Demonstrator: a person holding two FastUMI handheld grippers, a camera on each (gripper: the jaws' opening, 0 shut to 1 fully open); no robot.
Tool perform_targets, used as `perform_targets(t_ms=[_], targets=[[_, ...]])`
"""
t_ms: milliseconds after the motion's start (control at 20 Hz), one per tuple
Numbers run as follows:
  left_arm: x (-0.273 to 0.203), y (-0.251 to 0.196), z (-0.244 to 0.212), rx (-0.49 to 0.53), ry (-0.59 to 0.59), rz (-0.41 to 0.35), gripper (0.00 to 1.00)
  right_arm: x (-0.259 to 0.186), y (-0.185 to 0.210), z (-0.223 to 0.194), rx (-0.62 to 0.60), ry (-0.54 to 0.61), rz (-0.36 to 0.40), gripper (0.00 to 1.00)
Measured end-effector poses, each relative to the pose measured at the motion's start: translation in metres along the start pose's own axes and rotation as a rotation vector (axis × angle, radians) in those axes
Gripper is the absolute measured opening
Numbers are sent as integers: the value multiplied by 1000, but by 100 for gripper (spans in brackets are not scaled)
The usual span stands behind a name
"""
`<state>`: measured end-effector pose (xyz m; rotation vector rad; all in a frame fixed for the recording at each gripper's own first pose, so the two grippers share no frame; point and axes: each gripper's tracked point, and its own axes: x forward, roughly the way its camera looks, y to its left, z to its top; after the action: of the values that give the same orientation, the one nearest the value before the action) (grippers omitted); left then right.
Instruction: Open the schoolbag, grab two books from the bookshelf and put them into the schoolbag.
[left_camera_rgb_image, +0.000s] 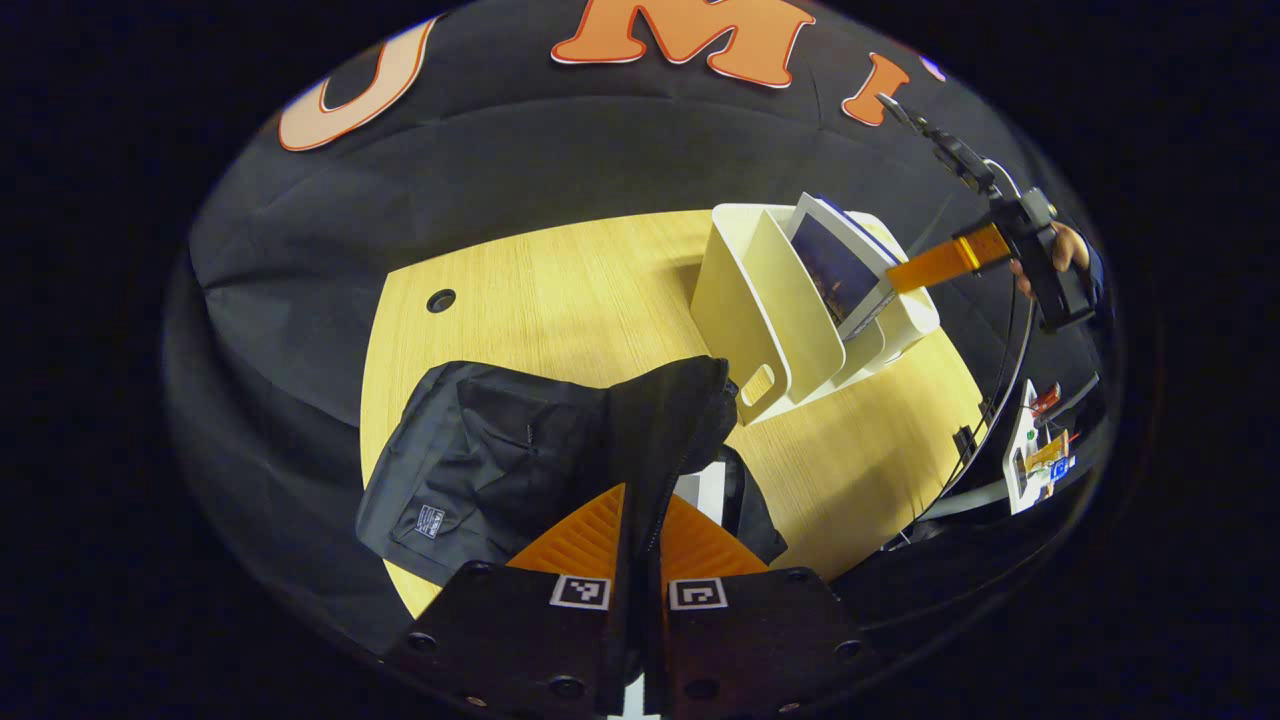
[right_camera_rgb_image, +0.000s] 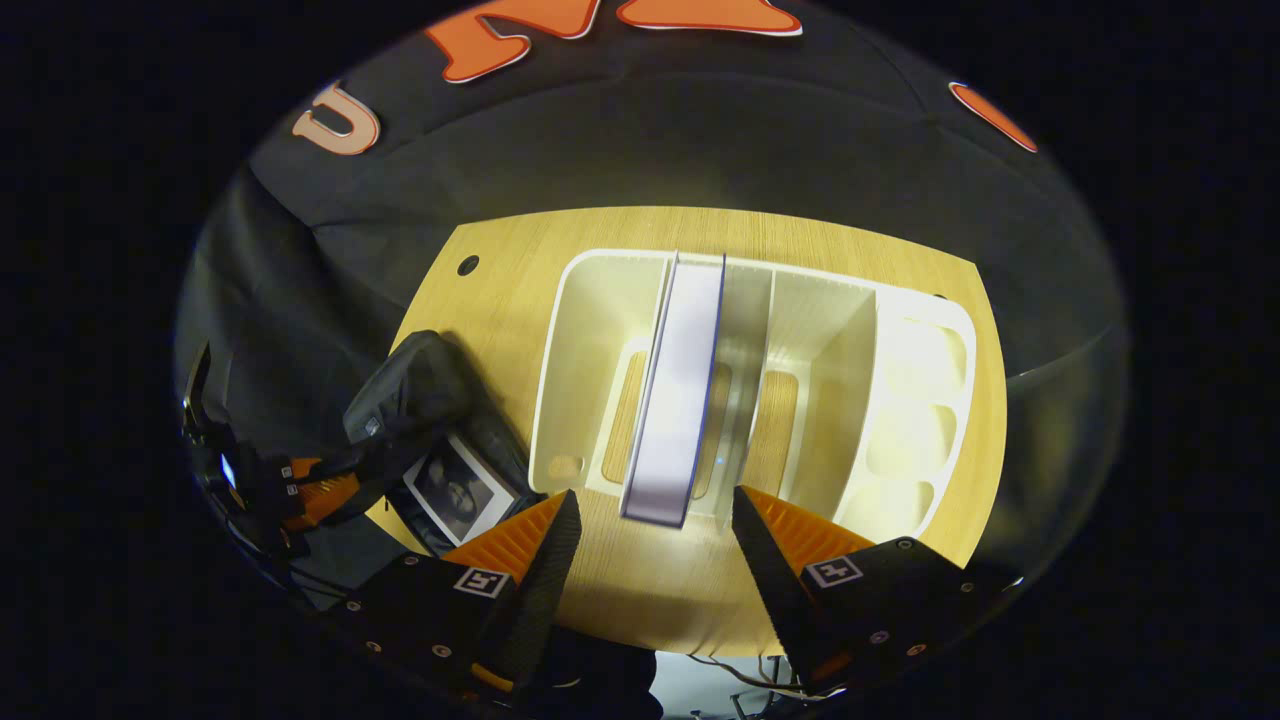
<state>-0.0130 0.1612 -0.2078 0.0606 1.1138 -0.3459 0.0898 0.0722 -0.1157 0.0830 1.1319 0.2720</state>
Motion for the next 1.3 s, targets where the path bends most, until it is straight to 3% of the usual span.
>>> perform_targets(t_ms=[100, 150, 200, 350, 400, 450, 750, 1050, 1300], targets=[[-3, 4, 0, -7, 9, 20, 8, 9, -7, 17, -10, 7, -12, 87], [-3, 5, 0, -13, 15, 26, 7, 15, -10, 24, -10, 19, -16, 95], [-2, 6, -1, -17, 16, 32, 7, 23, -13, 29, -7, 34, -19, 81], [0, 4, 1, -34, 23, 41, 7, 42, -17, 35, 2, 69, -32, 69], [2, 4, 0, -40, 26, 42, 7, 47, -19, 35, -4, 82, -39, 75], [3, 4, 0, -44, 28, 42, 7, 53, -21, 35, -4, 92, -52, 61], [8, 1, 4, -49, 26, 41, 7, 58, -35, 34, 24, 110, -138, 41], [8, 5, 2, 1, 14, -21, 7, 37, -29, 19, 24, 72, -200, 36], [8, 6, 6, 58, 5, -68, 7, 9, -14, -11, 127, 37, -186, 35]])
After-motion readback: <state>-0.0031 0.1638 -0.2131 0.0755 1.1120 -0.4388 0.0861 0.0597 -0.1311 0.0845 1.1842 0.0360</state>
